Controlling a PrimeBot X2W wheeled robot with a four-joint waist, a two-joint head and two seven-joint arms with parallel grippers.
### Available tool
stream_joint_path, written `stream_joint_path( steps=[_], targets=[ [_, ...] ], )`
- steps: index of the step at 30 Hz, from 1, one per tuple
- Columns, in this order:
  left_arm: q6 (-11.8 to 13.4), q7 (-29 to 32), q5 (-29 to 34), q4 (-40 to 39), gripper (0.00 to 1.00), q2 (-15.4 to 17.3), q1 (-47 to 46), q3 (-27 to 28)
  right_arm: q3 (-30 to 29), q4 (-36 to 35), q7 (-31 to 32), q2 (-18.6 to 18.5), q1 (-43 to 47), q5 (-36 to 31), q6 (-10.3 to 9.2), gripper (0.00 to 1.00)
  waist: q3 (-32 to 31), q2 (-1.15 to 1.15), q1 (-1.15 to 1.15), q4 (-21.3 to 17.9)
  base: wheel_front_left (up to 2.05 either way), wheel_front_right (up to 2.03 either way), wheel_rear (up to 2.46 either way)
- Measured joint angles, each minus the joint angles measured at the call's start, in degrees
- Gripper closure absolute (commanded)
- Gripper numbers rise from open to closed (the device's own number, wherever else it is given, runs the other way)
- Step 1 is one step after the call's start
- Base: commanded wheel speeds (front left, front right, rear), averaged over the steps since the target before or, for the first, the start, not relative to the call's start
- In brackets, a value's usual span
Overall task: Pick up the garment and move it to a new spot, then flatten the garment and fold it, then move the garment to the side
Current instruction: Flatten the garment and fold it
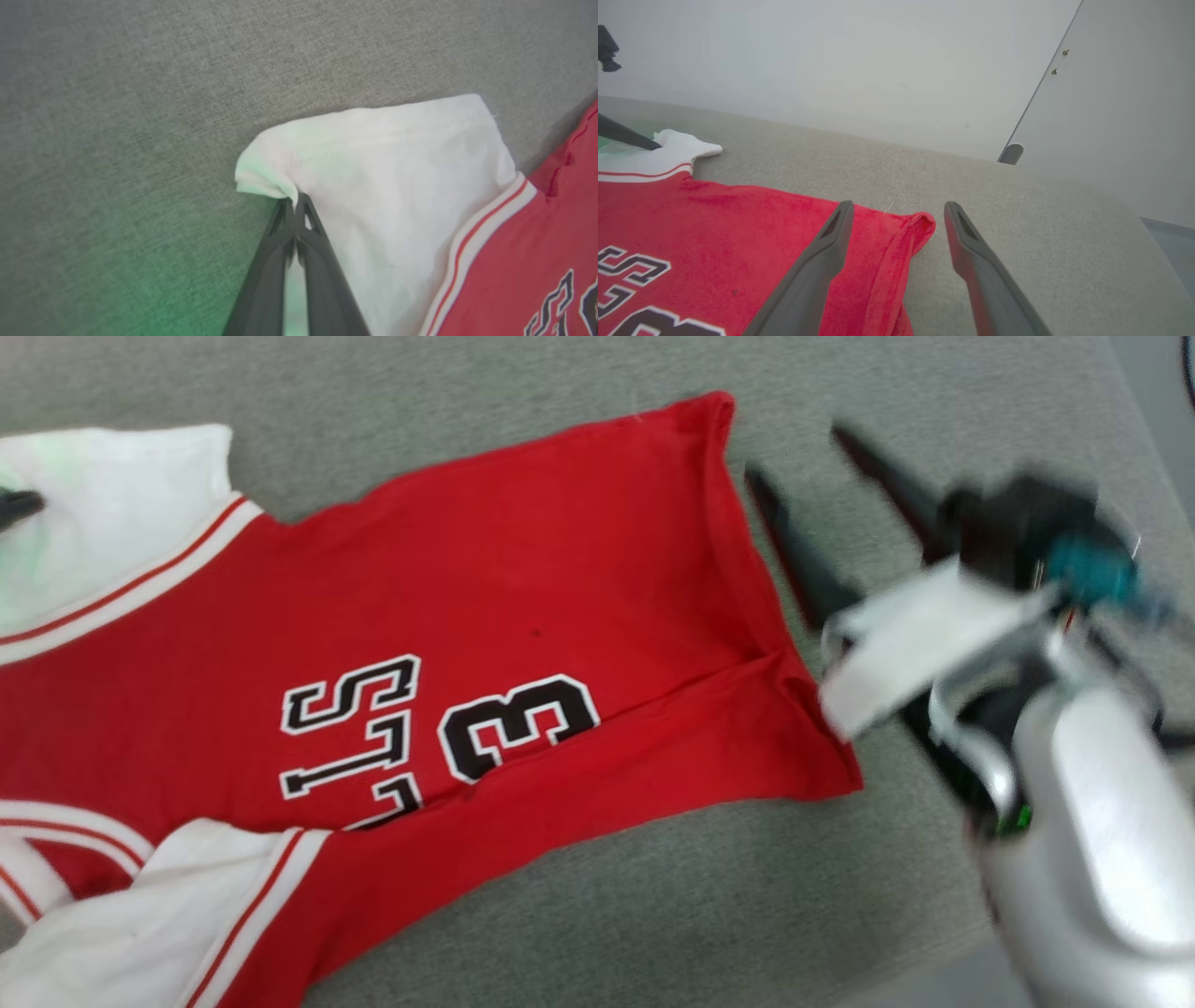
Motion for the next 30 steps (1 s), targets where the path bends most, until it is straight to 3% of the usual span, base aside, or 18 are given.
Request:
stream_joint_path(
  steps=[7, 16, 20, 27, 29, 30],
  targets=[
    [-0.1, -0.7, -0.3, -1.7, 1.00, -2.0, -2.8, -1.2, -1.4, 13.0, 14.5, -1.2, -16.0, 5.2, 0.00, 0.00, 1.5, 0.00, 0.00, 2.7, 0.00, 0.00, 0.00],
    [-0.2, -1.4, -0.7, -3.2, 1.00, -3.2, -6.1, -2.8, -3.8, 28.1, 33.4, -0.3, -25.6, 10.9, -0.01, 0.00, 3.9, 0.00, 0.00, 5.5, 0.00, 0.00, 0.00],
    [-0.3, -1.5, -0.9, -4.0, 1.00, -3.4, -7.4, -3.6, -4.4, 31.1, 37.6, -0.2, -27.9, 10.6, -0.01, 0.00, 4.9, 0.00, 0.00, 6.3, 0.00, 0.00, 0.00],
    [-0.3, -2.3, -1.5, -5.0, 1.00, -3.8, -9.3, -5.0, -5.3, 34.2, 38.3, 0.4, -31.4, 9.5, -0.01, 0.00, 6.3, 0.00, 0.00, 7.4, 0.00, 0.00, 0.00],
    [-0.3, -2.6, -1.9, -5.2, 1.00, -4.0, -9.6, -5.3, -5.2, 34.8, 37.6, 0.4, -32.0, 9.5, -0.02, 0.53, 6.5, 0.00, 0.00, 7.7, 0.00, 0.00, 0.00],
    [-0.3, -3.1, -1.9, -5.4, 1.00, -4.2, -9.7, -5.5, -5.0, 34.9, 37.0, 0.3, -32.3, 9.5, -0.04, 0.74, 6.6, 0.00, 0.00, 7.9, 0.00, 0.00, 0.00]
  ],
)
